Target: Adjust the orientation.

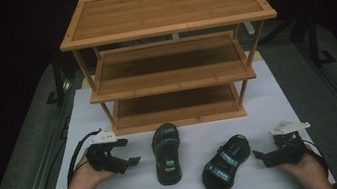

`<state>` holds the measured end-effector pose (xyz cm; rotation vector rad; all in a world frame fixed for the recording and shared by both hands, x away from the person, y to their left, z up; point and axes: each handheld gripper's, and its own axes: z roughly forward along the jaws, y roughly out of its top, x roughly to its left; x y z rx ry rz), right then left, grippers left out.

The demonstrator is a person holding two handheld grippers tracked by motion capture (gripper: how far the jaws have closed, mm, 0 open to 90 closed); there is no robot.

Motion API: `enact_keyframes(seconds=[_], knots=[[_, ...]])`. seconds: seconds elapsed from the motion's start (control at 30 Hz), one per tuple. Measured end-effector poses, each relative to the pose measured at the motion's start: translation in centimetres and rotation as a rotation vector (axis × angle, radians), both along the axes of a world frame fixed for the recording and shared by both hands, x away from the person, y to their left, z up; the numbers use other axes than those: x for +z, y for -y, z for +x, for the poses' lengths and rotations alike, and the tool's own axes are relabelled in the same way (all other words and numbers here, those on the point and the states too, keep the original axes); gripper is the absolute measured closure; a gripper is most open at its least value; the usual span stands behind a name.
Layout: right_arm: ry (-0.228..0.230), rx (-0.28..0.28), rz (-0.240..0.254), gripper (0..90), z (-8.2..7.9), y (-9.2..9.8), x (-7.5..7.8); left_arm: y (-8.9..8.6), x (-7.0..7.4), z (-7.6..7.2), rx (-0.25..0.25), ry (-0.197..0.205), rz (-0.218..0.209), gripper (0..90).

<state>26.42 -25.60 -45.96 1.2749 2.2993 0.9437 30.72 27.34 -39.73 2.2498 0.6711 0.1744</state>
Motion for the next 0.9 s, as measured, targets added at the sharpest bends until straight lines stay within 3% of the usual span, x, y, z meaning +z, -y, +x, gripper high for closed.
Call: enact_keyframes(seconds=[0.07,0.1,0.17,0.33,0.43,0.5,0.73,0.77,0.87,0.9], knots=[[0.001,0.000,0.000,0.0,0.0,0.0,0.0,-0.4,-0.3,-0.3,0.013,-0.006,0.003,14.7],[0.000,0.000,0.000,0.0,0.0,0.0,0.0,-1.1,-0.9,-0.8,0.049,-0.012,0.009,13.8],[0.000,0.000,0.000,0.0,0.0,0.0,0.0,-1.5,-1.4,-1.2,0.073,-0.010,0.019,13.6],[0.000,0.001,-0.001,0.0,0.0,0.0,0.0,-2.5,-2.6,-2.1,0.122,-0.003,0.059,1.1],[-0.001,-0.001,0.000,0.0,0.0,0.0,0.0,-3.4,-3.2,-2.7,0.182,0.035,0.107,0.0],[-0.001,-0.001,0.000,0.0,0.0,0.0,0.0,-3.8,-3.6,-2.8,0.199,0.040,0.114,0.0],[-0.003,0.000,0.001,0.0,0.0,0.0,0.1,-4.9,-5.1,-3.5,0.232,0.032,0.123,0.0],[-0.003,0.000,-0.002,0.3,-0.1,0.0,0.1,-5.2,-5.5,-3.7,0.239,0.051,0.084,0.0],[-0.001,0.007,0.002,7.2,-0.3,0.2,0.3,-5.2,-5.5,-3.8,0.237,0.054,0.086,0.0],[-0.011,0.023,0.026,15.6,-0.5,0.6,0.7,-5.2,-5.5,-3.8,0.236,0.053,0.084,0.0]])
